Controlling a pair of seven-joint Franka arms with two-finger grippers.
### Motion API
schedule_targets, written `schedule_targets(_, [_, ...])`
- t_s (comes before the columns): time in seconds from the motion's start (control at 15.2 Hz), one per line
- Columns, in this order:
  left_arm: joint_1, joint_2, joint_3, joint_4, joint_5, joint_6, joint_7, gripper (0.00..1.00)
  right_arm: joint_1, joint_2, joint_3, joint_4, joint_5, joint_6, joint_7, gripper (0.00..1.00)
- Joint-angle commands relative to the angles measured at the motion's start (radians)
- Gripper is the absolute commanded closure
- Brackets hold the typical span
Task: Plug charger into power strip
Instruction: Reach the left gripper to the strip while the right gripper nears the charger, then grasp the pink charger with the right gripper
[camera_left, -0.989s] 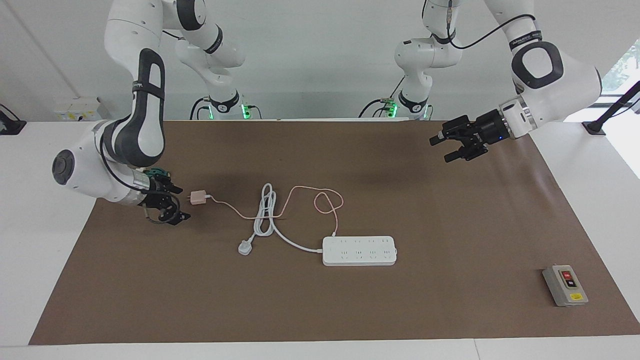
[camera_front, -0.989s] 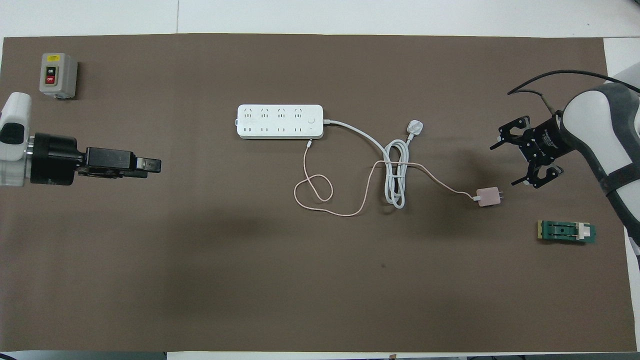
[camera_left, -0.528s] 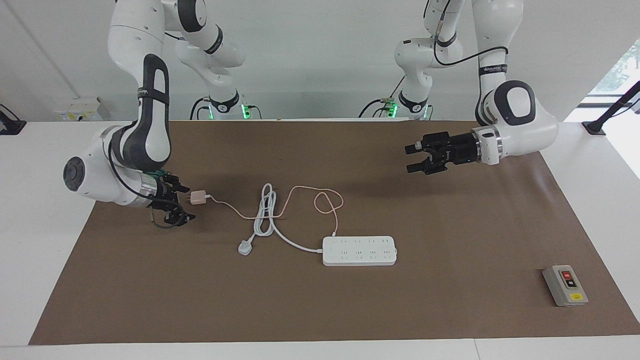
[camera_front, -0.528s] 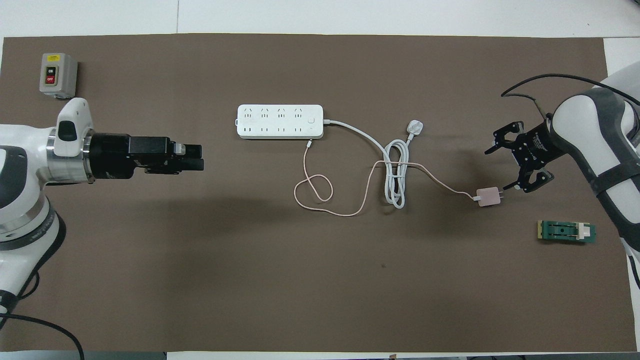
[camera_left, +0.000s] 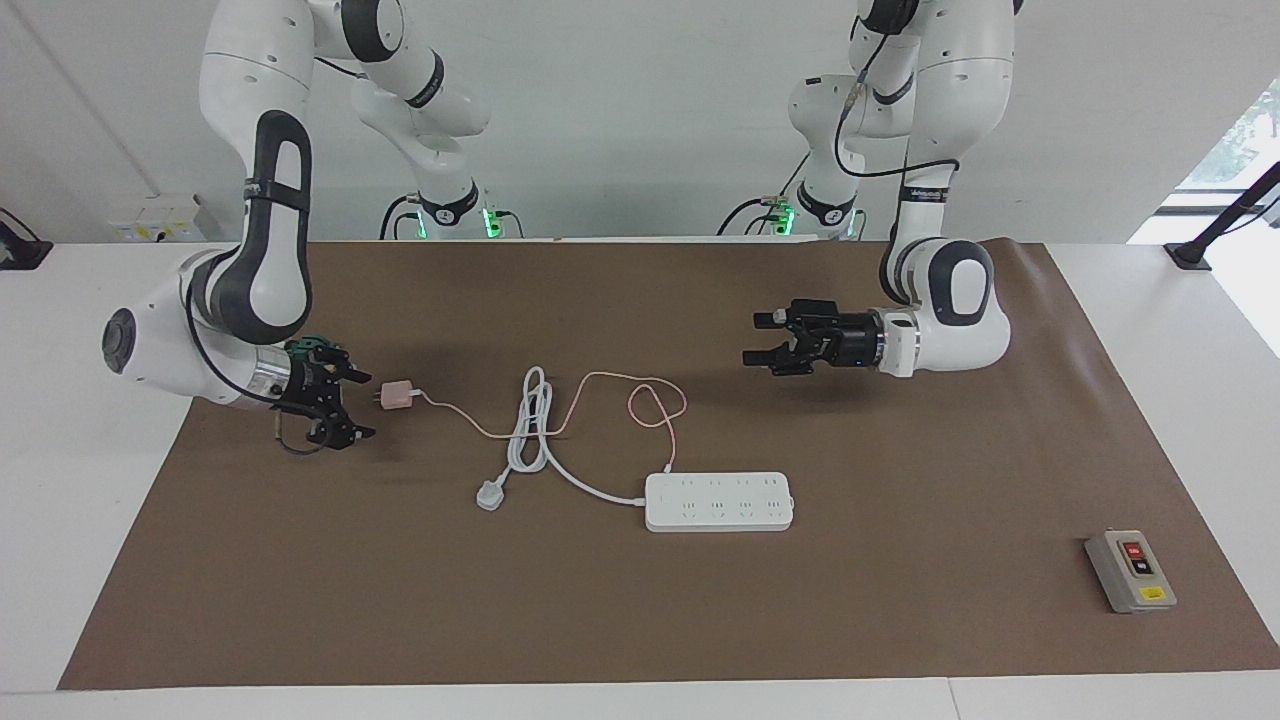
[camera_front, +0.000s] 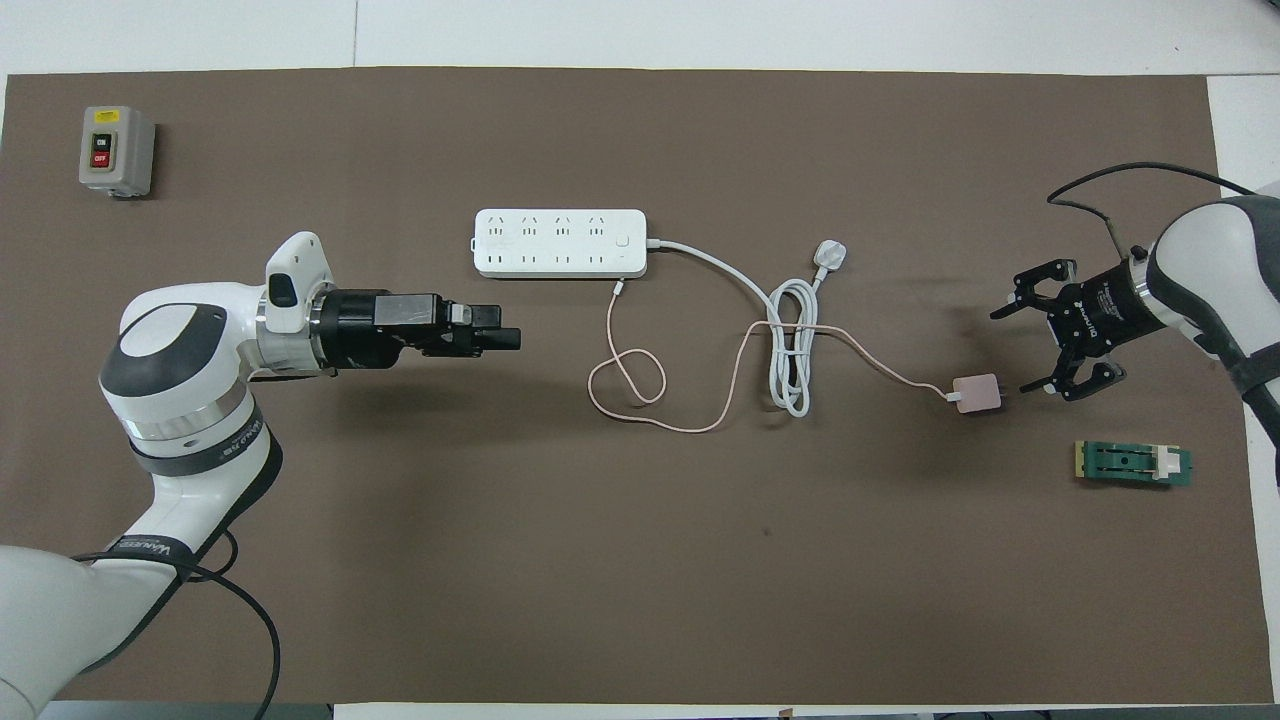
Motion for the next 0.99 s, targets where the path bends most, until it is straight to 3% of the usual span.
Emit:
schedule_targets(0.0, [-0.039, -0.014, 0.016, -0.021, -0.064, 0.028, 0.013, 0.00, 0.015, -0.037, 0.008, -0.046, 0.028, 0.019, -0.018, 0.00])
schedule_targets(0.46, [-0.069, -0.011, 0.015, -0.025, -0.075, 0.139, 0.074, 0.00, 0.013, -0.056, 0.008, -0.121, 0.043, 0.075, -0.039, 0.00])
schedule_targets(0.59, [-0.067, -0.011, 0.016, -0.025, -0.081, 0.147, 0.071, 0.00, 0.019, -0.075, 0.010, -0.182, 0.052, 0.131, -0.041, 0.00])
schedule_targets(0.92, [-0.069, -0.009, 0.016, -0.019, -0.090, 0.161, 0.071, 0.00, 0.022, -0.083, 0.008, -0.207, 0.060, 0.131, -0.068, 0.00])
